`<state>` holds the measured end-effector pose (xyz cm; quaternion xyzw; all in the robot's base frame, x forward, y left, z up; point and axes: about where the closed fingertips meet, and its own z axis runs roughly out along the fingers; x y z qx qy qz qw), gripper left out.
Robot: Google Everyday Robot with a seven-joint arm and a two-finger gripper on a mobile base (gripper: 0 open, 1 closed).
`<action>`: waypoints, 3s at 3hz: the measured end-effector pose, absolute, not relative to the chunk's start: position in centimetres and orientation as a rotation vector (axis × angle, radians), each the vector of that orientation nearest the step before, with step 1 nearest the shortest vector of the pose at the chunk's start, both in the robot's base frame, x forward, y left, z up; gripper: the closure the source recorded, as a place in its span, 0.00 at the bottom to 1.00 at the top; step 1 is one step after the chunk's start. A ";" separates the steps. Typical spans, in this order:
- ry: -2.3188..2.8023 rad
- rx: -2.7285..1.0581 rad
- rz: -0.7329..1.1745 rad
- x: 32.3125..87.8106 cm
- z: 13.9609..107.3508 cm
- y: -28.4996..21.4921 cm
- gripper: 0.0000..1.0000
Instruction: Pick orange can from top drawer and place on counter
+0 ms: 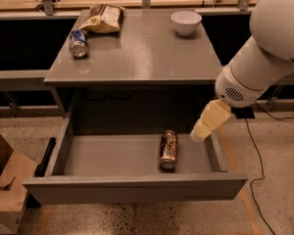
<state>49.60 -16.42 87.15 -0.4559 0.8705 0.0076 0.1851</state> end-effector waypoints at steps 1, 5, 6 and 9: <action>2.498 -1.224 0.098 50.2 83.3 -14.8 0.00; 2.604 -1.025 0.339 52.7 74.0 -11.2 0.00; 2.613 -0.944 0.387 54.6 71.0 -10.3 0.00; 2.691 -0.654 0.496 57.7 61.6 -7.3 0.23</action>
Offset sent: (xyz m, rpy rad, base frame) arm 0.0390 0.0524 -0.1201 0.1931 0.0917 -0.1805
